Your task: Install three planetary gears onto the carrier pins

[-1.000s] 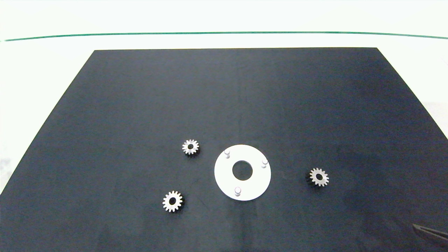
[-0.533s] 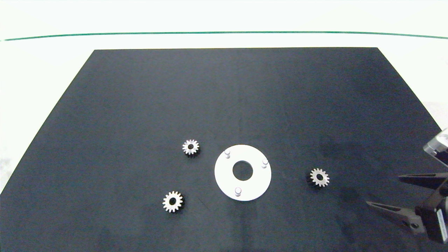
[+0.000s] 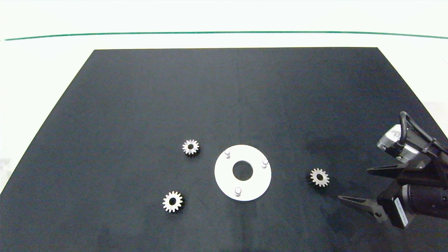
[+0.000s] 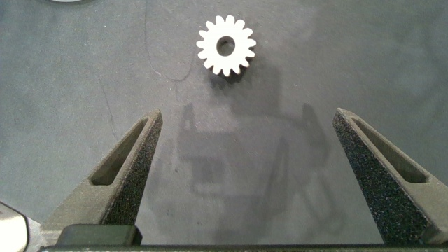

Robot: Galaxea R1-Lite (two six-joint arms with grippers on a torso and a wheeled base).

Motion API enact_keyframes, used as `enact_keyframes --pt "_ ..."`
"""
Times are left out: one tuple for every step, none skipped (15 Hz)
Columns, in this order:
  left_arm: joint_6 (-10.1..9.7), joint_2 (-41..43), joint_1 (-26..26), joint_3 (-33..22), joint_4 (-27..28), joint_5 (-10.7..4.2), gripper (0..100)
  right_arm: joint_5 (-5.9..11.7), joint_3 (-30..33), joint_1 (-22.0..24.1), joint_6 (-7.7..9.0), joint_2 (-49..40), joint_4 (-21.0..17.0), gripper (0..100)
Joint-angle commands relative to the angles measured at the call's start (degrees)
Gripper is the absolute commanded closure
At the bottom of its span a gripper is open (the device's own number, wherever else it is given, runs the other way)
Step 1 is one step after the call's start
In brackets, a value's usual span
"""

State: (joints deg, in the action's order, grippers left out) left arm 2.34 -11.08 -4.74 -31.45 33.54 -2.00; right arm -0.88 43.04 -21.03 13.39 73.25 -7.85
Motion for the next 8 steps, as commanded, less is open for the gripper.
enact_keyframes --pt "0.03 0.09 0.0 -0.01 0.13 -0.02 0 0.97 1.16 -1.38 -0.03 3.39 0.47 0" --pt "0.03 0.01 0.0 -0.01 0.13 -0.02 0 0.97 1.69 -1.38 -0.03 4.71 0.64 0" --pt "0.03 0.01 0.0 -0.1 0.13 -0.02 0 0.97 2.39 -1.47 -0.11 5.94 0.64 0" --pt "0.03 0.01 0.0 0.07 0.13 -0.02 0 0.88 2.83 -1.65 -0.11 6.99 0.64 0" --pt "0.03 0.09 0.0 0.07 0.13 -0.02 0 0.88 3.54 -1.73 -0.11 7.87 0.64 0" --pt "0.03 0.09 0.0 0.07 0.13 -0.02 0 0.97 3.98 -2.17 -0.2 8.66 0.73 0" --pt "0.03 0.09 0.0 -0.01 0.13 -0.11 0 0.97 4.59 -2.26 -0.2 9.36 0.64 0" --pt "0.03 0.09 0.0 -0.1 0.13 -0.02 0 0.97 5.38 -2.44 -0.2 10.15 0.73 0"
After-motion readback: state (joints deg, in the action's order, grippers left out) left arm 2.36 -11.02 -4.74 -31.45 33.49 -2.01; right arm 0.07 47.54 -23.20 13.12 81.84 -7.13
